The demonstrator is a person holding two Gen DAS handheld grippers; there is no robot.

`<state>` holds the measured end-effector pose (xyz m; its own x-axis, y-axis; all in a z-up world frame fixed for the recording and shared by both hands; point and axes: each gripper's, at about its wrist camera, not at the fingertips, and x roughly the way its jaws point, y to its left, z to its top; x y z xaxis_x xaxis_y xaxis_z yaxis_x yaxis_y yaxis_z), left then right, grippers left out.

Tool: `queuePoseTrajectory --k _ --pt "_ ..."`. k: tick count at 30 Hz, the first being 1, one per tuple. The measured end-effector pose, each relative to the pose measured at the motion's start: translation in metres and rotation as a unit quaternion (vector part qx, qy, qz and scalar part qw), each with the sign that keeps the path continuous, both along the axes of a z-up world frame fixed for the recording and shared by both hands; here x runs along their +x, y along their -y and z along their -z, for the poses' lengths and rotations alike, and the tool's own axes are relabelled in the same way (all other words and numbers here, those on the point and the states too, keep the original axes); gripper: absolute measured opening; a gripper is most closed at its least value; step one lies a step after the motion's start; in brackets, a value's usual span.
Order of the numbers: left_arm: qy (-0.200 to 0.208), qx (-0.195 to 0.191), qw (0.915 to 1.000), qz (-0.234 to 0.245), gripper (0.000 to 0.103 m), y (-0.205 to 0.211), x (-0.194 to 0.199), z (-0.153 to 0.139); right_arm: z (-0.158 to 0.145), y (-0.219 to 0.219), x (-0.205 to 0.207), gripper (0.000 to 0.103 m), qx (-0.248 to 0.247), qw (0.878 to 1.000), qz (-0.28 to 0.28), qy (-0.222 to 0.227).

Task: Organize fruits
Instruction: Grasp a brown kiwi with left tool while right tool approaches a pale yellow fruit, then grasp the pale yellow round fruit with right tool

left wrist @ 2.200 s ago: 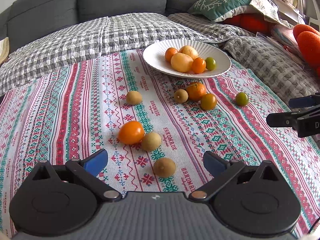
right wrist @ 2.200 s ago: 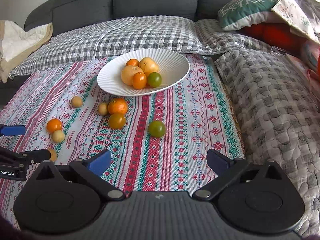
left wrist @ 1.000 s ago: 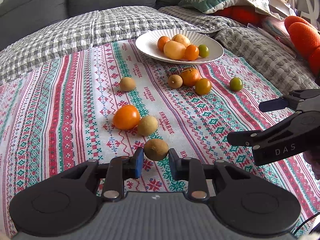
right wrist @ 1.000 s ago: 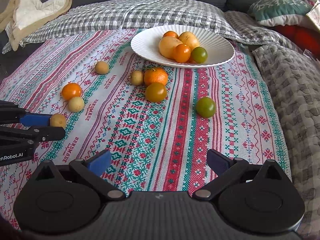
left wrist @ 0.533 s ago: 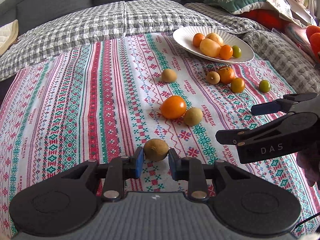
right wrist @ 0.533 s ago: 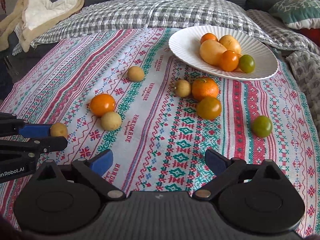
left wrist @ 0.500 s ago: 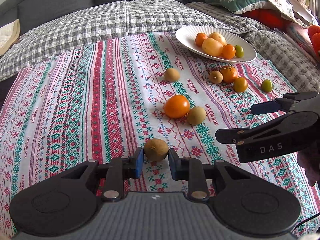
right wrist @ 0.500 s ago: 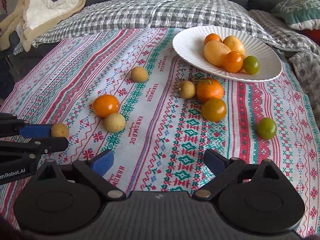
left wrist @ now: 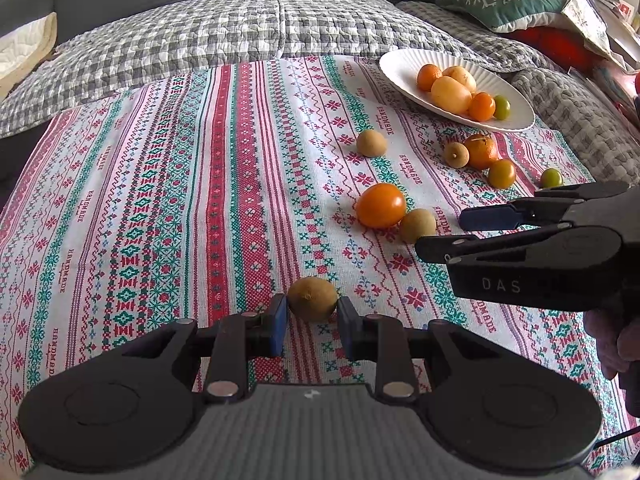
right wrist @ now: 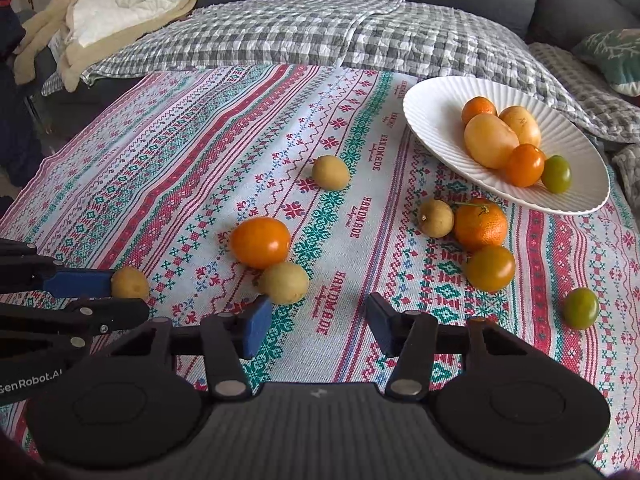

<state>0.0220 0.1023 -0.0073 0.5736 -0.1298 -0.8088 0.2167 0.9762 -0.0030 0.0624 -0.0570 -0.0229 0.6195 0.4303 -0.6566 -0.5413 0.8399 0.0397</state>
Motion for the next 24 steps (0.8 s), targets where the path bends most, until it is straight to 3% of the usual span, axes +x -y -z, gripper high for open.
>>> queuePoseTrajectory --k 8,19,24 --pt "0.0 0.0 1.0 0.001 0.016 0.001 -0.001 0.0 0.0 -0.006 -0.002 0.013 -0.013 1.0 -0.015 0.012" --pt "0.001 -0.001 1.0 0.009 0.017 0.007 0.0 -0.001 -0.002 0.003 -0.003 0.005 -0.01 1.0 -0.014 0.014" --pt "0.0 -0.004 1.0 0.008 0.017 0.009 0.0 -0.001 -0.007 0.016 -0.002 0.005 0.018 1.0 -0.007 0.001"
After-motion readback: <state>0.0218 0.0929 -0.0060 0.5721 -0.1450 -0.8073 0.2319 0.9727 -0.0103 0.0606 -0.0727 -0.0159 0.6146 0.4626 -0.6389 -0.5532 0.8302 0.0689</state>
